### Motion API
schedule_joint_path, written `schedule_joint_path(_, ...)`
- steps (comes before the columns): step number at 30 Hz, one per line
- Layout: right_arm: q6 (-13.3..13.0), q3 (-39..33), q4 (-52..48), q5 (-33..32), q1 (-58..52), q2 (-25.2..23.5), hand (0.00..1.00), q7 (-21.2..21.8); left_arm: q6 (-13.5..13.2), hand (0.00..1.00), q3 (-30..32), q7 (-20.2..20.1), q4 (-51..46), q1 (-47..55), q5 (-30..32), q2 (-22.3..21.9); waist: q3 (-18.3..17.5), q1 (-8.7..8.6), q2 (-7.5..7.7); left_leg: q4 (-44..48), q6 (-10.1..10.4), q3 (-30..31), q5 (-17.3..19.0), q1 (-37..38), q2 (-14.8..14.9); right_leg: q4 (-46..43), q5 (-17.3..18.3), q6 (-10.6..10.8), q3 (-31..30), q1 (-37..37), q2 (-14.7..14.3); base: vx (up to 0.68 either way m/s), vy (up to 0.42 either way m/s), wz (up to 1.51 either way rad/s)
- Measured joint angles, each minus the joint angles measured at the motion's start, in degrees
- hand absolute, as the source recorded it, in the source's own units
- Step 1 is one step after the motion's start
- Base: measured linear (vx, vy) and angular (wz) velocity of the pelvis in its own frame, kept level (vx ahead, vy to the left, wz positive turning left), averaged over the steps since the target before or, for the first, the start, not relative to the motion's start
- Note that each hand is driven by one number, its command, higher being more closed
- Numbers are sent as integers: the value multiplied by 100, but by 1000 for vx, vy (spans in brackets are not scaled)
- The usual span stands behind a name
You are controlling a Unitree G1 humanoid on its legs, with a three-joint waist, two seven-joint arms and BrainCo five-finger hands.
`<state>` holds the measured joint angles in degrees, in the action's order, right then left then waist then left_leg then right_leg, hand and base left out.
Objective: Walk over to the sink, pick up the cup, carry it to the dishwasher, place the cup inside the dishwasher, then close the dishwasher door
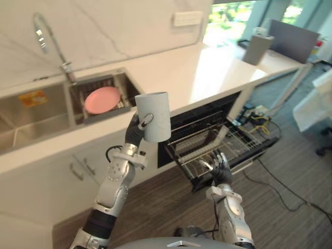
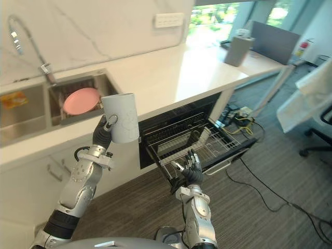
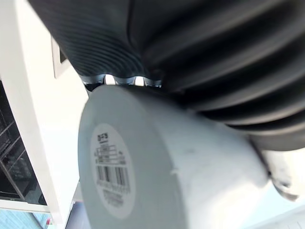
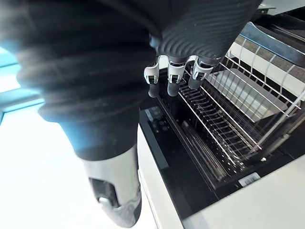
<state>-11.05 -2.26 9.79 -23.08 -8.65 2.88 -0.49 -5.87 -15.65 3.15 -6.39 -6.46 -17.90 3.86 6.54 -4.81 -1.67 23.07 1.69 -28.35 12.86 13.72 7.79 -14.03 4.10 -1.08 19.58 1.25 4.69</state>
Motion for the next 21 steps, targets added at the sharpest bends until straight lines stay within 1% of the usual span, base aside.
schedule_joint_path(1, 4, -18, -1, -11, -7, 8, 0, 126, -144, 100, 14, 158, -2, 18, 11, -6, 20, 4, -59, 836, 112, 35, -95, -274, 205, 133, 20, -27, -218, -57, -117, 76, -46, -104)
schedule_joint_path(2, 4, -18, -19, -12, -9, 11, 0, 188, -220, 100, 35, 219, -6, 28, 11, -22, 64, 1, -124, 1420, 69, 126, -219, -486, 382, 223, 10, -36, -323, -126, -211, 106, -61, -93)
schedule_joint_path(3, 8, -30, -100, -12, -39, 16, 0, 320, -320, 100, 85, 297, -12, 80, 12, -59, 154, -7, -262, 2531, -71, 477, -749, -970, 684, 392, -16, -72, -520, -295, -387, 99, -12, -74)
schedule_joint_path(4, 11, -27, -161, -10, -58, 20, 0, 381, -347, 100, 127, 305, -13, 143, 14, -66, 226, 6, -265, 3021, -84, 688, -999, -1188, 774, 479, -41, -112, -646, -390, -441, 148, 53, -93)
schedule_joint_path(5, 10, -26, -272, -3, -71, 23, 0, 495, -355, 100, 173, 306, -10, 256, 15, -85, 255, 13, -410, 3603, -1, 1156, -851, -1541, 863, 545, -38, -140, -810, -529, -570, 180, 87, -100)
schedule_joint_path(6, 12, -25, -277, -2, -65, 58, 0, 559, -355, 100, 220, 290, -8, 386, 8, -81, 268, 28, -408, 3615, 21, 1361, -471, -1734, 835, 556, -13, -148, -1044, -638, -575, 195, 76, -99)
schedule_joint_path(7, 12, -31, -280, -6, -68, 62, 0, 562, -359, 100, 227, 275, -7, 434, 5, -71, 280, 53, -371, 3413, 15, 1430, -298, -1780, 769, 571, -2, -137, -1149, -693, -536, 198, 56, -106)
schedule_joint_path(8, 13, -51, -298, -17, -71, 59, 0, 565, -426, 100, 252, 252, -6, 541, 5, -61, 292, 114, -258, 2522, 17, 1556, -20, -1770, 556, 575, 30, -84, -1418, -730, -397, 182, 90, -92)
schedule_joint_path(9, 12, -69, -370, -18, -84, 61, 0, 568, -538, 100, 260, 236, -9, 616, 8, -65, 266, 123, -200, 1622, 54, 1770, 36, -1729, 350, 572, 63, -32, -1583, -700, -288, 193, 158, -104)
schedule_joint_path(10, 0, -109, -496, -17, -92, 103, 0, 614, -626, 100, 260, 272, -30, 647, 25, -82, 250, 118, -191, 357, 141, 2115, -36, -1670, 119, 535, 115, 64, -1758, -631, -187, 138, 178, -84)
schedule_joint_path(11, 0, -120, -561, -16, -98, 185, 0, 635, -641, 100, 260, 310, -79, 659, 32, -115, 207, 119, -243, -368, 242, 2260, -223, -1649, 67, 480, 155, 172, -1873, -530, -147, 142, 224, -74)
schedule_joint_path(12, 3, -135, -642, -16, -126, 302, 0, 633, -643, 100, 259, 357, -149, 663, 29, -168, 133, 108, -357, -888, 276, 2271, -506, -1662, 90, 452, 189, 316, -1927, -451, -159, 193, 274, -69)
schedule_joint_path(13, 7, -160, -666, -17, -165, 462, 0, 625, -647, 100, 257, 415, -200, 670, 20, -235, 39, 103, -487, -1133, 436, 2253, -1138, -1640, 75, 397, 258, 466, -2056, -380, -161, 285, 332, -60)
schedule_joint_path(14, 41, -203, -661, -18, -195, 450, 0, 615, -646, 100, 266, 453, -196, 674, 16, -181, -28, 112, -368, -1206, 364, 2146, -1114, -1551, -83, 388, 290, 547, -2135, -371, 1, 267, 279, -44)
schedule_joint_path(15, 33, -260, -681, -28, -211, 369, 0, 613, -647, 100, 276, 515, -220, 651, 15, -164, -123, 78, -299, -1351, 267, 2076, -1104, -1518, -257, 411, 311, 671, -2133, -341, 200, 236, 252, -15)
schedule_joint_path(16, 34, -304, -680, -127, -195, 287, 0, 608, -631, 100, 321, 579, -268, 595, 23, -149, -152, 40, -154, -1465, 141, 2004, -1125, -1521, -448, 398, 324, 747, -2055, -281, 416, 170, 188, 2)
schedule_joint_path(17, 39, -325, -679, -148, -182, 250, 0, 607, -601, 100, 347, 630, -326, 588, 25, -151, -147, 42, -105, -1495, 95, 1979, -1124, -1518, -527, 373, 314, 761, -1990, -255, 497, 202, 207, -10)
schedule_joint_path(18, 80, -345, -680, -177, -137, 175, 0, 606, -541, 100, 429, 707, -438, 598, 26, -159, -137, 102, -45, -1522, 12, 1891, -1082, -1515, -633, 222, 264, 807, -1787, -148, 632, 187, 159, -29)
schedule_joint_path(19, 162, -341, -678, -181, -82, 128, 0, 615, -495, 100, 501, 800, -456, 601, 32, -161, -129, 153, -46, -1529, -58, 1812, -1025, -1457, -682, -105, 253, 805, -1614, 5, 717, 189, 161, -32)
schedule_joint_path(21, 261, -335, -666, -177, 20, 35, 0, 623, -360, 100, 662, 888, -517, 628, 75, -157, -96, 148, -56, -1540, -143, 1719, -963, -1263, -714, -720, 229, 763, -1384, 210, 842, 145, 132, -21)
